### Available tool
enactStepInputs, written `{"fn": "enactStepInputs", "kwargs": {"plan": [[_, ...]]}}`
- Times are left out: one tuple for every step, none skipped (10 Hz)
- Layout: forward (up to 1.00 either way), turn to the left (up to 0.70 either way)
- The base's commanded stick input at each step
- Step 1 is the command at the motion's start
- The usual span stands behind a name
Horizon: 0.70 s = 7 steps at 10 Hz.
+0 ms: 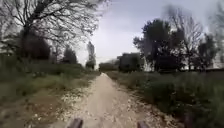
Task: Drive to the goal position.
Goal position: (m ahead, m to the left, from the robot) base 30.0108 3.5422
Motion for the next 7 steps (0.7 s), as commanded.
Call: {"fn": "enactStepInputs", "kwargs": {"plan": [[0.85, 0.00], [0.85, 0.00], [0.85, 0.00], [0.85, 0.00], [0.85, 0.00], [0.85, 0.00], [0.85, 0.00]]}}
